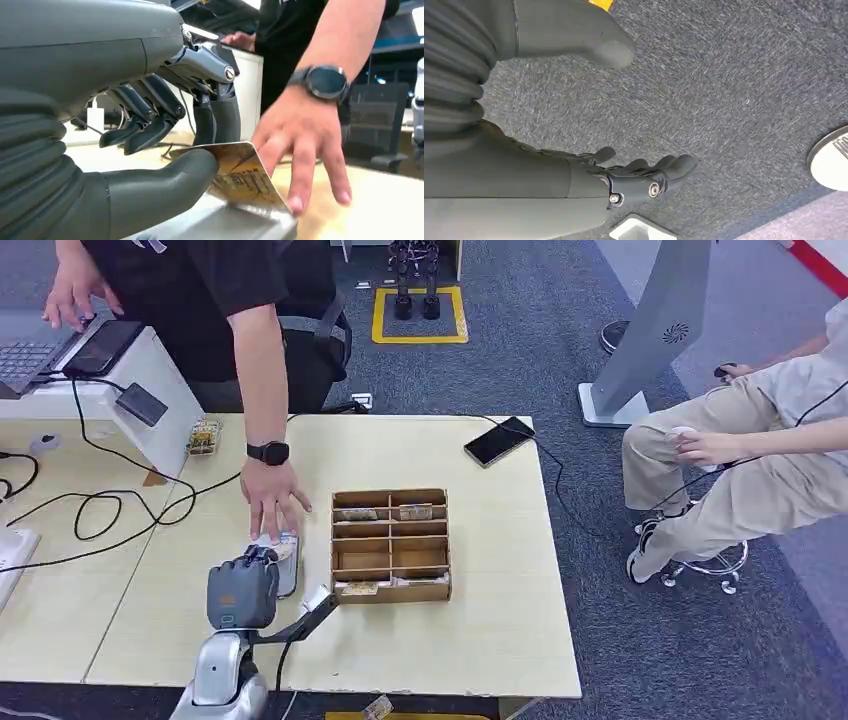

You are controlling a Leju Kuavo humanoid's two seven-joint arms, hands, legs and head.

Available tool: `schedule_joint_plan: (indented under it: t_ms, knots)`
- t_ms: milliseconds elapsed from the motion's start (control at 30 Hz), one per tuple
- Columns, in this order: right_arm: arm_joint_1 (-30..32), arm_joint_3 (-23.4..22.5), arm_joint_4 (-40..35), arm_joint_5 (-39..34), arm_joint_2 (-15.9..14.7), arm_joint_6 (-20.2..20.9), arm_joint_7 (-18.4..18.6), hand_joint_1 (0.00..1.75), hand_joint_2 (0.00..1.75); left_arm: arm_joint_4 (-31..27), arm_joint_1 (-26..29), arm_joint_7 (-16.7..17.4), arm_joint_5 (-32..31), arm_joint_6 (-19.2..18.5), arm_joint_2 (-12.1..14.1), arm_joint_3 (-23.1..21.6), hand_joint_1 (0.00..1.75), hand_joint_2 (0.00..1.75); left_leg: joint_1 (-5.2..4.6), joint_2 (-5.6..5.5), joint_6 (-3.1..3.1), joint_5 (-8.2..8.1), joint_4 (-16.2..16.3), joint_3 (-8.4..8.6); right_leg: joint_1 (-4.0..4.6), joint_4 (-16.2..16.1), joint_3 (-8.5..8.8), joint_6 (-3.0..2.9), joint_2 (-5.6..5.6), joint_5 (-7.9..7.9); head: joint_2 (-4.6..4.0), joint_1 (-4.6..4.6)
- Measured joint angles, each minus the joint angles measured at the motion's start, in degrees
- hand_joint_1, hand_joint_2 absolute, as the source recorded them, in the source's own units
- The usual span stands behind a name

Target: Pass the card to the sensor for recognition and then transmit it.

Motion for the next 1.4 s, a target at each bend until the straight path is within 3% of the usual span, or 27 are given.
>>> schedule_joint_plan:
  t_ms: [633,1400]
  knots:
    - [0.01,0.83,0.24,-1.35,-0.09,0.00,0.00,0.00,1.75,5.29,-1.18,0.02,0.11,0.04,-0.15,0.02,1.75,1.75,0.00,0.00,0.00,0.00,0.00,0.02,0.00,0.00,0.02,0.00,-0.01,0.00,0.00,0.00]
    - [0.00,1.01,0.35,-1.64,-0.31,0.00,0.00,0.00,1.75,6.87,-1.98,-0.02,0.20,0.04,-0.15,0.18,1.75,1.75,0.00,-0.01,0.00,0.00,0.00,0.06,0.00,0.00,0.07,0.00,-0.02,0.00,0.00,0.00]
